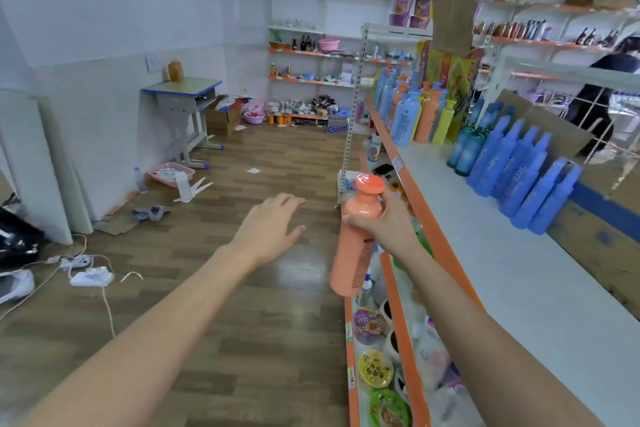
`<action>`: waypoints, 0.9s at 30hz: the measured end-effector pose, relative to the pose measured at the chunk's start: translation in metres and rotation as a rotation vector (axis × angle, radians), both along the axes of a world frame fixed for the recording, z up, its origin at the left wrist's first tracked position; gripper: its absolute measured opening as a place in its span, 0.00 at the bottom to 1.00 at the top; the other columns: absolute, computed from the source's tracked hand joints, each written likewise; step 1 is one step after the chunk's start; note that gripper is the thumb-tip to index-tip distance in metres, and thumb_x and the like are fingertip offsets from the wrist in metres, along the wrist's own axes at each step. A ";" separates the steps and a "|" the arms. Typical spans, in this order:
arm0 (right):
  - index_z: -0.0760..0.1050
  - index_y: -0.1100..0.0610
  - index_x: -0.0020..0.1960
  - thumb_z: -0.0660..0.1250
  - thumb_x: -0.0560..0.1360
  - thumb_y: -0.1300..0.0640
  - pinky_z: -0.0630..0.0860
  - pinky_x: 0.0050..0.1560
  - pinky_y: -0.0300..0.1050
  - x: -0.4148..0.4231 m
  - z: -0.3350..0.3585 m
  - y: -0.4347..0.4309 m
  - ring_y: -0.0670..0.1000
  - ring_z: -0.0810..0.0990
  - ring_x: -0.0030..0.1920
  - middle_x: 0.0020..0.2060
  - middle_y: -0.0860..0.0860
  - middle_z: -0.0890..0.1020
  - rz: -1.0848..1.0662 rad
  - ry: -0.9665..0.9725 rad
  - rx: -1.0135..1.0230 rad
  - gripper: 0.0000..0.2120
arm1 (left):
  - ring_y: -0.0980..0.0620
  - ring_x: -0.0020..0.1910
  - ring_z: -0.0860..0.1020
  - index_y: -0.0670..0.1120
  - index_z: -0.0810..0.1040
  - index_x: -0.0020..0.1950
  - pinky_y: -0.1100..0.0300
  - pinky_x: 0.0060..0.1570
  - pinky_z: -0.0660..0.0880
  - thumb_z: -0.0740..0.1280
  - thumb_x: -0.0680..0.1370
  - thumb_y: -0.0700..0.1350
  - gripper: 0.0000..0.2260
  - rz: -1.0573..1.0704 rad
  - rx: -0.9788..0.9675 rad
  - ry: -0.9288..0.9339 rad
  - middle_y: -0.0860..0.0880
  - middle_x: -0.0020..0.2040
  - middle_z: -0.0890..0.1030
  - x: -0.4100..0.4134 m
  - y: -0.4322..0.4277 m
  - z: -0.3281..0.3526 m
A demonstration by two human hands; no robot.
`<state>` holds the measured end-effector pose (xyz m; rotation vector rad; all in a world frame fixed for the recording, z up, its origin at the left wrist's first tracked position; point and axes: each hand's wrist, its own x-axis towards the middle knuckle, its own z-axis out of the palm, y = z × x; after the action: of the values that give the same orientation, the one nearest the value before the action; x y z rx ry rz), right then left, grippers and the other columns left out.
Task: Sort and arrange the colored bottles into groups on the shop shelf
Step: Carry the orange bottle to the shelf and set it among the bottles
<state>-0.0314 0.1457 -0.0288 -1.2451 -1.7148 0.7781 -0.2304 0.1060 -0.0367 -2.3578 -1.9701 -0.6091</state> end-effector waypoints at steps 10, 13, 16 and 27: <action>0.72 0.50 0.59 0.77 0.62 0.54 0.76 0.57 0.51 -0.036 -0.016 0.131 0.50 0.78 0.53 0.52 0.48 0.79 -0.034 0.074 -0.037 0.28 | 0.49 0.68 0.65 0.48 0.61 0.72 0.57 0.62 0.63 0.60 0.78 0.49 0.22 -0.023 -0.050 -0.046 0.49 0.71 0.64 -0.038 0.140 -0.015; 0.72 0.52 0.62 0.77 0.63 0.56 0.77 0.56 0.48 -0.039 -0.021 0.178 0.50 0.78 0.53 0.53 0.48 0.79 -0.033 0.075 -0.028 0.29 | 0.48 0.67 0.65 0.48 0.62 0.72 0.57 0.62 0.63 0.61 0.78 0.49 0.23 -0.043 -0.054 -0.058 0.49 0.70 0.65 -0.040 0.186 -0.022; 0.73 0.50 0.60 0.77 0.62 0.54 0.76 0.58 0.50 -0.041 -0.027 0.231 0.50 0.77 0.56 0.55 0.49 0.79 -0.007 0.076 -0.021 0.28 | 0.47 0.67 0.66 0.48 0.62 0.71 0.55 0.63 0.63 0.62 0.77 0.48 0.23 -0.041 -0.065 -0.061 0.49 0.70 0.65 -0.040 0.237 -0.029; 0.72 0.51 0.55 0.77 0.63 0.56 0.72 0.51 0.42 -0.055 -0.023 0.415 0.48 0.76 0.50 0.45 0.42 0.77 0.001 0.082 -0.035 0.24 | 0.48 0.70 0.63 0.49 0.62 0.71 0.54 0.67 0.61 0.62 0.77 0.49 0.24 0.066 -0.105 -0.032 0.50 0.71 0.64 -0.047 0.411 -0.036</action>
<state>-0.0862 0.5607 -0.0520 -1.2187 -1.6420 0.8519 -0.2778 0.5170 -0.0731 -2.3433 -2.1353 -0.5575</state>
